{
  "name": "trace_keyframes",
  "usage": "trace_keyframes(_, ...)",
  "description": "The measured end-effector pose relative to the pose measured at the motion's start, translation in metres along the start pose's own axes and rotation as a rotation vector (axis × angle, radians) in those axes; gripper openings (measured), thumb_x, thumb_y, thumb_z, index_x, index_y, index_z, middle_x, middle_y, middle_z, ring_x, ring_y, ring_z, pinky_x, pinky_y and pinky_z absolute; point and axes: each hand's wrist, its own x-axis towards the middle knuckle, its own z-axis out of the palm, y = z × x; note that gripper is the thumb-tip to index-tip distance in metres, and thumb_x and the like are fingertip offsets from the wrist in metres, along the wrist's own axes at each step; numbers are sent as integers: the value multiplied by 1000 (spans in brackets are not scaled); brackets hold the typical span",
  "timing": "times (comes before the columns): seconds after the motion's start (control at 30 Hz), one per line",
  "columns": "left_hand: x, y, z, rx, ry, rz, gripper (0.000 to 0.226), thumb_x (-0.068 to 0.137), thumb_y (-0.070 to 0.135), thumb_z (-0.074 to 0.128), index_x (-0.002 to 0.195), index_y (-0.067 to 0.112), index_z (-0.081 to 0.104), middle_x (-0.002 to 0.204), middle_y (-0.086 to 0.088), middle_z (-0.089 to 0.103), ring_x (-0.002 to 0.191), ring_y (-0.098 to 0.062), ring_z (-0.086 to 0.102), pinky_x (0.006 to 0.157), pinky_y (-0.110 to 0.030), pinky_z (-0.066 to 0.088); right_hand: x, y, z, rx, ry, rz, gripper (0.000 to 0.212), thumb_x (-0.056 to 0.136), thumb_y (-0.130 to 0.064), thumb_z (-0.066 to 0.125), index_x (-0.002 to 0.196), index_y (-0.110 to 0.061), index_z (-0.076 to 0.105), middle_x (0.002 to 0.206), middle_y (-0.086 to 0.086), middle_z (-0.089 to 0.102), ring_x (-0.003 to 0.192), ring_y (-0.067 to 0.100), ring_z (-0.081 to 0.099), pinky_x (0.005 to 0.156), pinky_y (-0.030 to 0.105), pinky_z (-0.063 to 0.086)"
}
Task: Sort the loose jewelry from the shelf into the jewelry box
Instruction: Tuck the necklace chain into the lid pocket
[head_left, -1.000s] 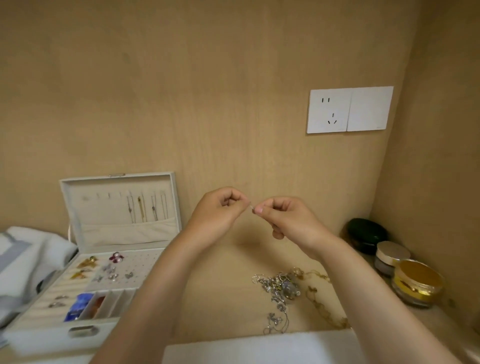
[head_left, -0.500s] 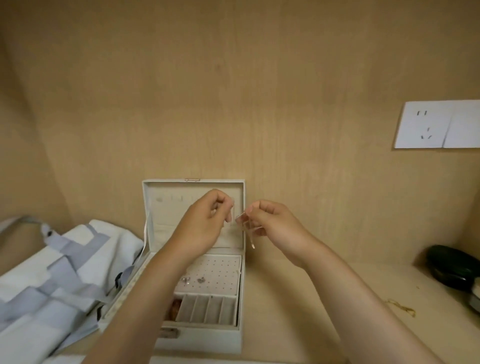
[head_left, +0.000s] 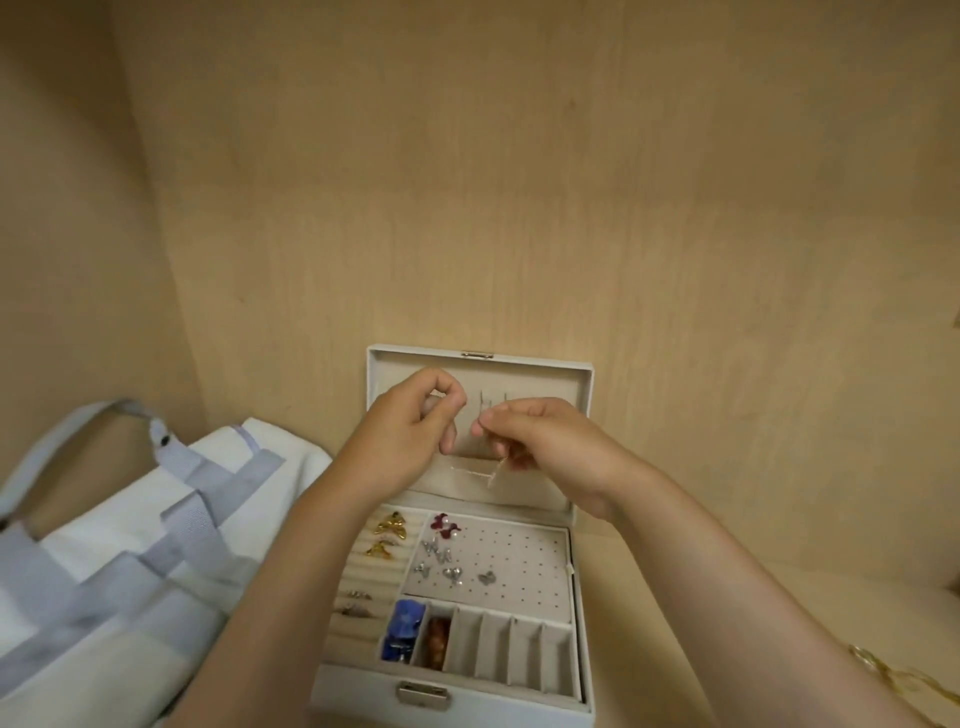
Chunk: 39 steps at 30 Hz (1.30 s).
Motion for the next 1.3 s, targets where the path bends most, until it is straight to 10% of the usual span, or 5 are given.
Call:
trace_keyframes(0.33,-1,-25,-17,67,4,-71,18,105,29,41,93,21,52,63,6,63,52,-7,46,52,-22,38,21,0,14,455,20,-3,27,102,-22,44,79,-12,55,57,4,43,55,25,50,70,40,49)
trace_keyframes(0.7,-2,-37,-24,91,10,-183,17,105,23,43,93,17,54,78,-1,73,73,-18,69,68,-27,54,40,-2,37,-231,229,-113,26,100,-21,51,84,-18,72,56,-8,50,46,6,39,47,21,34)
trace_keyframes(0.93,3,-20,-25,-509,48,-289,12,98,3,50,98,10,59,77,-6,63,63,-15,61,62,-28,51,53,-7,44,-368,224,-164,26,99,-23,53,80,-23,70,54,-17,57,47,-3,48,59,22,36)
trace_keyframes(1.13,0,-33,-31,-41,-53,-196,11,89,34,70,98,29,74,73,11,59,69,-9,56,69,-23,42,48,-2,36,-464,300,-202,21,93,-29,62,77,-17,69,56,-16,56,53,-1,46,60,23,39)
trace_keyframes(1.3,1,-35,-24,-163,45,-121,11,92,30,67,87,26,77,75,9,63,71,-10,55,73,-23,44,40,12,29,-513,363,-212,16,93,-30,67,80,-24,73,63,-12,62,58,0,52,63,23,42)
